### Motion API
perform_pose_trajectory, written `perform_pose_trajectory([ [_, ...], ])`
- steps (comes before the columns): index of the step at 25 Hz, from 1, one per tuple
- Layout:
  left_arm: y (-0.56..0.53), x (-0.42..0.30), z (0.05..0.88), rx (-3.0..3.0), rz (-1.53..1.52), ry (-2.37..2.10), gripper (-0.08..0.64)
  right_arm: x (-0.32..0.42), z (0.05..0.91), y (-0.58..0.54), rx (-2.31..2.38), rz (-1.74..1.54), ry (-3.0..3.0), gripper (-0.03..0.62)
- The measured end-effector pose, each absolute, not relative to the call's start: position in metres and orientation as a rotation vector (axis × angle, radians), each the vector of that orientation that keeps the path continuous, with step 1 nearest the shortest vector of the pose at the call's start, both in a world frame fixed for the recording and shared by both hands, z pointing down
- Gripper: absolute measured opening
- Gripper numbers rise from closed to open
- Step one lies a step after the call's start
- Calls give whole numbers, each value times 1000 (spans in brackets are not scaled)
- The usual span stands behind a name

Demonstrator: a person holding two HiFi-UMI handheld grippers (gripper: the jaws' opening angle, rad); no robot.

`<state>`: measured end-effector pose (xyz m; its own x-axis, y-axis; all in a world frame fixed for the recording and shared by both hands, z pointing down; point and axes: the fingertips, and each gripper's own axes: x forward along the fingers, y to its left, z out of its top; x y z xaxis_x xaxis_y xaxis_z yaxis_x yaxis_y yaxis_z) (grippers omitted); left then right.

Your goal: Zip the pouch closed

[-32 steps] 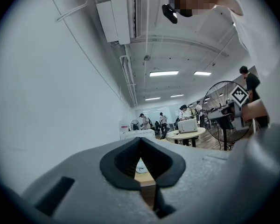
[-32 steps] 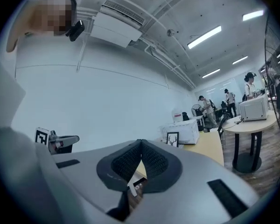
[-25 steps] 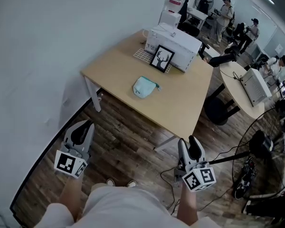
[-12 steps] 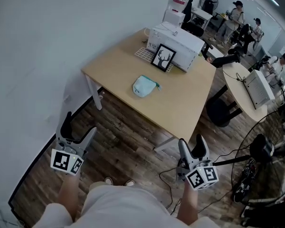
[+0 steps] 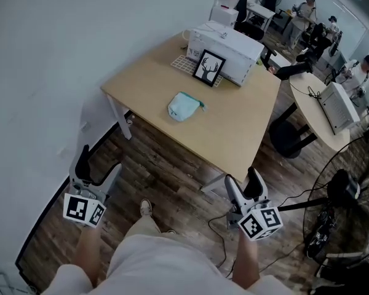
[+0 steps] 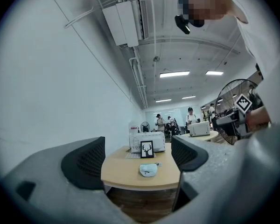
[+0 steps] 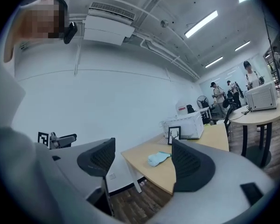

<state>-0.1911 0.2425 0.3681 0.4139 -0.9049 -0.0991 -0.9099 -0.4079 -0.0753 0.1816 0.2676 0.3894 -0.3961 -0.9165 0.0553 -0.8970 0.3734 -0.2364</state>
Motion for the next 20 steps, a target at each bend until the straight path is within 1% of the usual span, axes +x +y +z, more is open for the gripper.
perform_pose_trajectory([
  [7, 176, -172, 406, -2638, 34, 1601, 437, 174, 417, 218, -1703, -426, 2543, 357],
  [11, 109, -170, 419, -2674, 40, 1568, 437, 168, 423, 159, -1740, -438, 2540, 357],
  [16, 10, -184, 421, -2700, 68, 1546, 437, 143, 419, 66, -1788, -460, 2574, 357],
  [20, -54, -179, 416, -2749, 113, 1472, 437, 136, 412, 16, -1864, -451, 2597, 359],
])
